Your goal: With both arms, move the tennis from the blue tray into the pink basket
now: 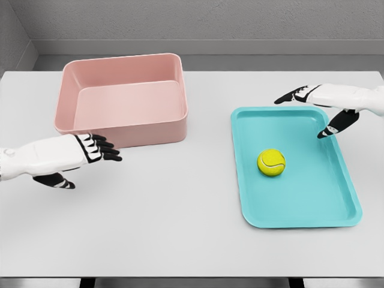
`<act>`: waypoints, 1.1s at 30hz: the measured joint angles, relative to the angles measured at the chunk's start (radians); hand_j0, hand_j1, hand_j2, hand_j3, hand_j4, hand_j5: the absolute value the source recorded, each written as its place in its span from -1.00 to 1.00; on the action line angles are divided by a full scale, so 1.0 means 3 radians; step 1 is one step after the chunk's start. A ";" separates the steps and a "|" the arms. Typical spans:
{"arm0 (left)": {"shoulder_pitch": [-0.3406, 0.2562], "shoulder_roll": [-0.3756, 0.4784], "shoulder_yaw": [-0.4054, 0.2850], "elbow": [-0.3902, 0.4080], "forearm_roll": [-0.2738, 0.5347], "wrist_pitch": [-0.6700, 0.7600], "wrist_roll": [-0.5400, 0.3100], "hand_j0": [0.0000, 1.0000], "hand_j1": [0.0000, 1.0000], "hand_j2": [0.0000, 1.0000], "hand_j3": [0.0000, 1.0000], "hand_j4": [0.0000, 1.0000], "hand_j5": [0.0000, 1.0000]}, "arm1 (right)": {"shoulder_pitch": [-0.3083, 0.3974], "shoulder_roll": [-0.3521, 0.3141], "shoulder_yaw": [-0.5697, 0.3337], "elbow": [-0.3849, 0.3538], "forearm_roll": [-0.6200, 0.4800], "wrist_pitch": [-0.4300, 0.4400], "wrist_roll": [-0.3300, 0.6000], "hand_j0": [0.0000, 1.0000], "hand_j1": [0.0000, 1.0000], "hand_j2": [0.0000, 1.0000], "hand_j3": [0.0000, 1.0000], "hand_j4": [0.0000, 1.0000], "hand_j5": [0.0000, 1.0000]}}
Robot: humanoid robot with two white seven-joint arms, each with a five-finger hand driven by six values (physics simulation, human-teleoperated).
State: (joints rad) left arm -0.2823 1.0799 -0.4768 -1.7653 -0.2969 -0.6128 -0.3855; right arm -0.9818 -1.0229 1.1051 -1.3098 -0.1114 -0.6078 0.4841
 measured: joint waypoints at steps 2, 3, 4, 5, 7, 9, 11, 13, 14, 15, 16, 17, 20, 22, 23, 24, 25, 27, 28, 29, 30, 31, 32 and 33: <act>0.0015 -0.0022 -0.0001 0.0000 -0.0053 0.0000 0.0000 1.00 1.00 1.00 1.00 1.00 1.00 | 0.0000 -0.0008 0.0005 -0.0013 -0.0001 0.0002 -0.0001 1.00 1.00 1.00 1.00 1.00 1.00; 0.0031 -0.0027 -0.0002 0.0000 -0.0068 0.0000 0.0000 1.00 1.00 1.00 1.00 1.00 1.00 | 0.0000 -0.0019 0.0015 -0.0015 -0.0001 0.0002 -0.0001 1.00 1.00 1.00 1.00 1.00 1.00; 0.0107 -0.0031 -0.0002 0.0000 -0.0080 -0.0001 0.0001 1.00 1.00 1.00 1.00 1.00 1.00 | -0.0005 -0.0028 0.0024 -0.0017 0.0000 0.0003 -0.0005 1.00 1.00 1.00 1.00 1.00 1.00; 0.0113 -0.0034 -0.0003 -0.0001 -0.0086 0.0000 0.0002 1.00 1.00 1.00 1.00 1.00 1.00 | 0.0000 -0.0035 0.0030 -0.0021 0.0002 0.0003 -0.0007 1.00 1.00 1.00 1.00 1.00 1.00; 0.0123 -0.0033 -0.0005 -0.0001 -0.0093 0.0000 0.0004 1.00 1.00 1.00 1.00 1.00 1.00 | 0.0000 -0.0051 0.0039 -0.0026 0.0005 -0.0006 -0.0021 1.00 1.00 1.00 1.00 1.00 1.00; 0.0133 -0.0027 -0.0005 -0.0001 -0.0097 0.0000 0.0001 1.00 1.00 1.00 1.00 1.00 1.00 | 0.0046 -0.0075 0.0041 -0.0025 0.0004 -0.0012 -0.0031 1.00 1.00 1.00 1.00 1.00 1.00; 0.0128 -0.0018 -0.0006 -0.0001 -0.0097 0.0000 -0.0009 1.00 1.00 1.00 1.00 1.00 1.00 | 0.0128 -0.0083 0.0040 -0.0029 0.0009 -0.0015 -0.0033 1.00 1.00 1.00 1.00 1.00 1.00; 0.0128 -0.0014 -0.0005 -0.0001 -0.0097 0.0000 -0.0014 1.00 1.00 1.00 1.00 1.00 1.00 | 0.0174 -0.0082 0.0038 -0.0032 0.0010 -0.0017 -0.0032 1.00 1.00 1.00 1.00 1.00 1.00; 0.0128 -0.0014 -0.0005 -0.0001 -0.0096 0.0000 -0.0016 1.00 1.00 1.00 1.00 1.00 1.00 | 0.0205 -0.0077 0.0036 -0.0033 0.0012 -0.0017 -0.0031 1.00 1.00 1.00 1.00 1.00 1.00; 0.0113 -0.0014 -0.0006 -0.0001 -0.0096 0.0001 -0.0017 1.00 1.00 1.00 1.00 1.00 1.00 | 0.0215 -0.0072 0.0034 -0.0037 0.0012 -0.0018 -0.0032 1.00 1.00 1.00 1.00 1.00 1.00; 0.0097 -0.0018 -0.0006 -0.0001 -0.0097 0.0001 -0.0019 1.00 1.00 1.00 1.00 1.00 1.00 | 0.0220 -0.0066 0.0032 -0.0055 0.0013 -0.0018 -0.0033 1.00 1.00 1.00 1.00 1.00 1.00; 0.0097 -0.0022 -0.0006 -0.0001 -0.0099 0.0001 -0.0020 1.00 1.00 1.00 1.00 1.00 1.00 | 0.0220 -0.0061 0.0031 -0.0086 0.0013 -0.0017 -0.0033 1.00 1.00 1.00 1.00 1.00 1.00; 0.0067 -0.0024 -0.0006 -0.0001 -0.0100 0.0001 -0.0021 1.00 1.00 1.00 1.00 1.00 1.00 | 0.0225 -0.0054 0.0029 -0.0215 0.0012 -0.0018 -0.0035 1.00 1.00 1.00 1.00 1.00 1.00; 0.0067 -0.0034 -0.0007 -0.0002 -0.0100 0.0000 -0.0022 1.00 1.00 1.00 1.00 1.00 1.00 | 0.0240 -0.0052 0.0028 -0.0312 0.0011 -0.0018 -0.0036 1.00 1.00 1.00 1.00 1.00 1.00; 0.0067 -0.0037 -0.0007 -0.0003 -0.0100 0.0000 -0.0022 1.00 1.00 1.00 1.00 1.00 1.00 | 0.0261 -0.0051 0.0030 -0.0352 0.0012 -0.0018 -0.0036 1.00 1.00 1.00 1.00 1.00 1.00; 0.0077 -0.0040 -0.0006 -0.0004 -0.0101 0.0000 -0.0023 1.00 1.00 1.00 1.00 1.00 1.00 | 0.0276 -0.0051 0.0031 -0.0396 0.0012 -0.0017 -0.0036 1.00 1.00 1.00 1.00 1.00 1.00; 0.0102 -0.0044 -0.0007 -0.0004 -0.0101 0.0000 -0.0023 1.00 1.00 1.00 1.00 1.00 1.00 | 0.0286 -0.0051 0.0032 -0.0445 0.0012 -0.0018 -0.0035 1.00 1.00 1.00 1.00 1.00 1.00; 0.0169 -0.0065 -0.0007 -0.0005 -0.0106 0.0000 -0.0024 1.00 1.00 1.00 1.00 1.00 1.00 | 0.0302 -0.0050 0.0035 -0.0523 0.0011 -0.0018 -0.0036 1.00 1.00 1.00 1.00 1.00 1.00; 0.0184 -0.0089 -0.0007 -0.0005 -0.0110 0.0000 -0.0024 1.00 1.00 1.00 1.00 1.00 1.00 | 0.0317 -0.0049 0.0036 -0.0547 0.0012 -0.0018 -0.0037 1.00 1.00 1.00 1.00 1.00 1.00; 0.0271 -0.0133 -0.0007 -0.0005 -0.0115 -0.0001 -0.0025 1.00 1.00 1.00 1.00 1.00 1.00 | 0.0317 -0.0045 0.0036 -0.0564 0.0013 -0.0018 -0.0037 1.00 1.00 1.00 1.00 1.00 1.00; 0.0246 -0.0170 -0.0007 -0.0005 -0.0117 0.0000 -0.0025 1.00 1.00 1.00 1.00 1.00 1.00 | 0.0317 -0.0034 0.0038 -0.0576 0.0014 -0.0018 -0.0037 1.00 1.00 1.00 1.00 1.00 1.00; 0.0230 -0.0196 -0.0005 -0.0005 -0.0119 0.0000 -0.0025 1.00 1.00 1.00 1.00 1.00 1.00 | 0.0317 -0.0024 0.0040 -0.0583 0.0016 -0.0017 -0.0037 1.00 1.00 1.00 1.00 1.00 1.00; 0.0200 -0.0218 -0.0004 -0.0006 -0.0121 0.0000 -0.0025 1.00 1.00 1.00 1.00 1.00 1.00 | 0.0322 -0.0005 0.0043 -0.0589 0.0019 -0.0017 -0.0036 1.00 1.00 1.00 1.00 1.00 1.00; 0.0174 -0.0235 -0.0003 -0.0006 -0.0121 0.0001 -0.0025 1.00 1.00 1.00 1.00 1.00 1.00 | 0.0338 0.0018 0.0047 -0.0589 0.0023 -0.0018 -0.0035 1.00 1.00 1.00 1.00 1.00 1.00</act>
State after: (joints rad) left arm -0.2301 1.0095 -0.4777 -1.7669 -0.3332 -0.6126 -0.3931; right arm -0.8805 -1.0176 1.1192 -1.4866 -0.1046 -0.6131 0.4737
